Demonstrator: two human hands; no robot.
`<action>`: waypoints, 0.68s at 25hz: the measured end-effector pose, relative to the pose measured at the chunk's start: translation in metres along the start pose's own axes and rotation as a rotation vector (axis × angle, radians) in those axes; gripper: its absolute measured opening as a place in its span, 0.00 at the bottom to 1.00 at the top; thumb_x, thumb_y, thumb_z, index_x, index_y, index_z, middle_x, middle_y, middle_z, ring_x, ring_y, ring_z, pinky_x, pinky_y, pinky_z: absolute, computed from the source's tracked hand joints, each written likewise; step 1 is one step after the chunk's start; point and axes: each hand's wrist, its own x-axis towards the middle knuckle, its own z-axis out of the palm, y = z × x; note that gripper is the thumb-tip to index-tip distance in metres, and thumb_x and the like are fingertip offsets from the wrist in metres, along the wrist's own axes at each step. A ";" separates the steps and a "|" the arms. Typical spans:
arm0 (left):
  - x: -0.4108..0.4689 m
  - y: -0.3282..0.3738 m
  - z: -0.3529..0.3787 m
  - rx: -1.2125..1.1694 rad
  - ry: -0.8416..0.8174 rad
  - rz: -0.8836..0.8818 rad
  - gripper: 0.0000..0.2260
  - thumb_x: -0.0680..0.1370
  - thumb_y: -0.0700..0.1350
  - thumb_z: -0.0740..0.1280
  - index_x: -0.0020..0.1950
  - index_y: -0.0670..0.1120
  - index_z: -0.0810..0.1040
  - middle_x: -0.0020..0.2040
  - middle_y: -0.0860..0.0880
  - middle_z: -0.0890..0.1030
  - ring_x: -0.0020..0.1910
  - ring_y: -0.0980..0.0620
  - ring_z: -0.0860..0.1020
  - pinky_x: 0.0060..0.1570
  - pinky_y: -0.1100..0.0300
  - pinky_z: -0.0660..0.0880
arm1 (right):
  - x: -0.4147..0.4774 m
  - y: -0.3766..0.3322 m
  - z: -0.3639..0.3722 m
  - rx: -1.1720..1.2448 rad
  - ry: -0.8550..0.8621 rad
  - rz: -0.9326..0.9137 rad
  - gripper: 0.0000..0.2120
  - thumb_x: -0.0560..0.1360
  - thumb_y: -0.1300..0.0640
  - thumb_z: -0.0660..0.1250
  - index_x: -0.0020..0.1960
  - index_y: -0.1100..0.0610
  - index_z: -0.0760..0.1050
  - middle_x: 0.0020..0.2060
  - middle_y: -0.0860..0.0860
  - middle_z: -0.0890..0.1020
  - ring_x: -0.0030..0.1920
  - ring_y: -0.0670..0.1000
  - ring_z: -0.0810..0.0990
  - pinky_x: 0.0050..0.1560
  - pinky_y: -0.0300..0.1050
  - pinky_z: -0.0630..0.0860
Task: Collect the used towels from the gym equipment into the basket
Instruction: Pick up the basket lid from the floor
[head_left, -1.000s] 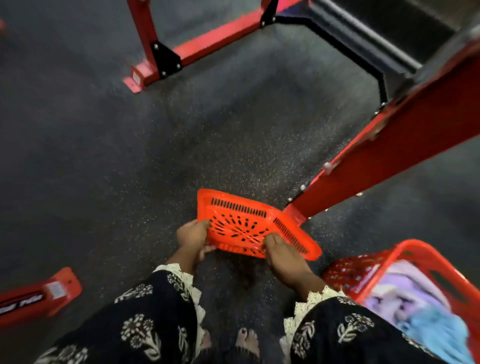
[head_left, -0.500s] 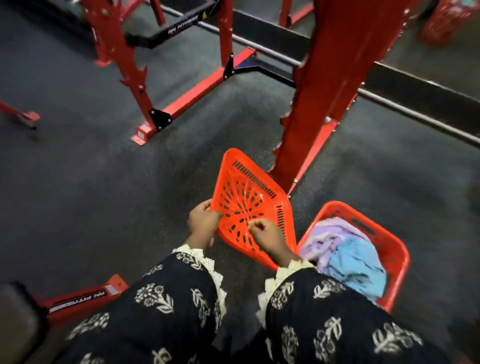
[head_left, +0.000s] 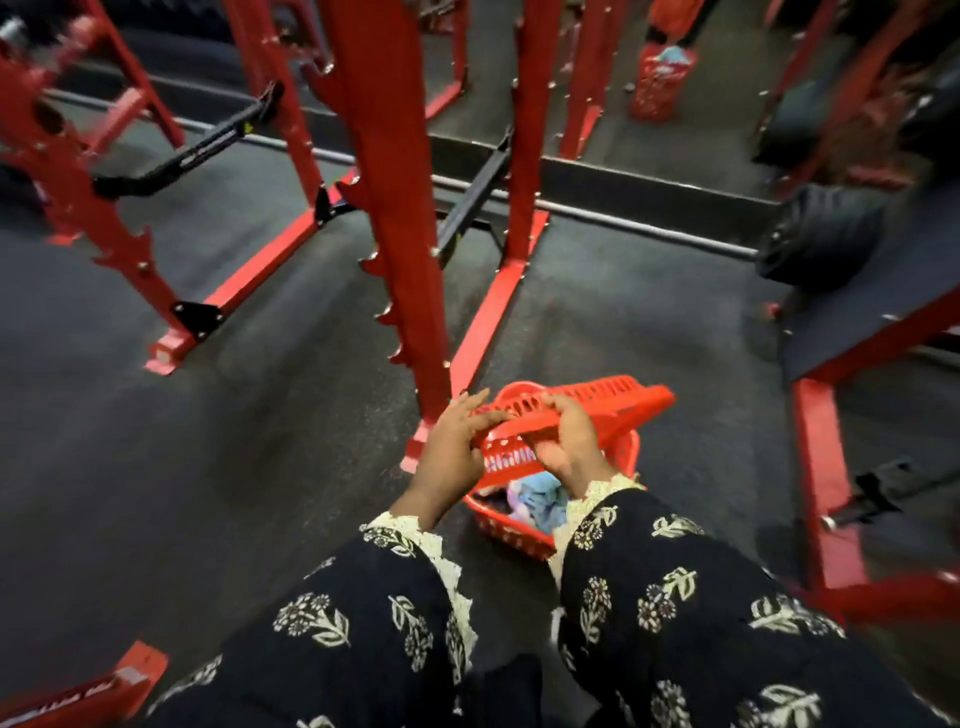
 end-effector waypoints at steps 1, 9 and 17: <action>0.006 0.005 0.012 0.017 -0.034 -0.036 0.25 0.68 0.36 0.66 0.63 0.52 0.79 0.77 0.42 0.61 0.77 0.42 0.56 0.75 0.51 0.50 | -0.002 -0.007 -0.020 0.068 0.031 -0.014 0.07 0.73 0.65 0.56 0.42 0.61 0.73 0.32 0.58 0.81 0.34 0.57 0.81 0.53 0.55 0.76; 0.062 -0.009 0.072 -1.240 0.170 -0.862 0.46 0.60 0.51 0.81 0.73 0.45 0.65 0.66 0.34 0.74 0.55 0.42 0.82 0.47 0.37 0.79 | 0.015 -0.016 -0.095 0.399 0.141 -0.031 0.15 0.61 0.69 0.60 0.45 0.61 0.79 0.39 0.61 0.85 0.40 0.61 0.84 0.64 0.62 0.72; 0.128 -0.060 0.084 -1.475 -0.001 -0.876 0.26 0.75 0.26 0.59 0.72 0.42 0.69 0.46 0.40 0.83 0.35 0.45 0.84 0.40 0.41 0.80 | 0.067 0.006 -0.136 0.334 0.424 0.083 0.14 0.74 0.61 0.67 0.60 0.57 0.76 0.45 0.56 0.82 0.44 0.56 0.80 0.43 0.56 0.81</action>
